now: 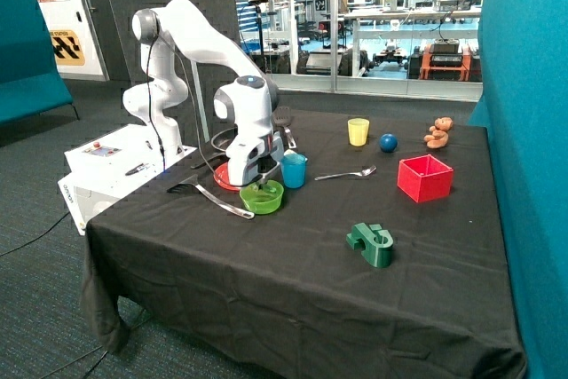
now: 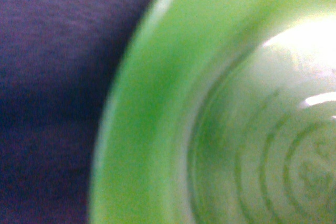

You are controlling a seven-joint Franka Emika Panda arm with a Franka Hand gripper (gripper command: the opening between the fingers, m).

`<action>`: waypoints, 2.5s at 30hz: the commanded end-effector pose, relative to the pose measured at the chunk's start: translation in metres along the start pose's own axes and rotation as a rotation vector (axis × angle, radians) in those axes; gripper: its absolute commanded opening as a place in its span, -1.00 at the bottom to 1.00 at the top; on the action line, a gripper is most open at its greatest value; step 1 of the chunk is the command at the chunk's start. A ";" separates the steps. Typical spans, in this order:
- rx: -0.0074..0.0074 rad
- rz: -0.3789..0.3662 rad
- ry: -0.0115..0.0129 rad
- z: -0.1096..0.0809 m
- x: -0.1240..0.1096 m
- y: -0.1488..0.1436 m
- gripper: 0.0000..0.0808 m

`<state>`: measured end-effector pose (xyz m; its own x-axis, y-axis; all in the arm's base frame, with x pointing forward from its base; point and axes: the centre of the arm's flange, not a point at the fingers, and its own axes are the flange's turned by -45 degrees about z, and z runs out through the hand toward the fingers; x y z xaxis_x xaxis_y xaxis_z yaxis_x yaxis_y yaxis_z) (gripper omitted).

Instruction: Cook the vegetables

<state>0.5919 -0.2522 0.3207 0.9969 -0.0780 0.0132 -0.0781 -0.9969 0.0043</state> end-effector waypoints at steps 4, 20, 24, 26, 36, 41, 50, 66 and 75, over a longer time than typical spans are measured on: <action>0.0046 -0.045 -0.0131 -0.037 0.005 -0.014 -1.00; 0.0054 -0.157 -0.0128 -0.070 -0.036 -0.060 -1.00; 0.0057 -0.200 -0.0127 -0.068 -0.049 -0.078 -1.00; 0.0057 -0.210 -0.0127 -0.066 -0.055 -0.087 -1.00; 0.0065 -0.334 -0.0123 -0.066 -0.082 -0.140 -1.00; 0.0067 -0.371 -0.0122 -0.067 -0.092 -0.158 -1.00; 0.0075 -0.491 -0.0119 -0.064 -0.126 -0.200 -1.00; 0.0081 -0.581 -0.0116 -0.052 -0.186 -0.235 -1.00; 0.0079 -0.562 -0.0116 -0.052 -0.220 -0.246 -1.00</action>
<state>0.4229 -0.0076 0.3697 0.8833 0.4688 -0.0041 0.4688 -0.8833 0.0073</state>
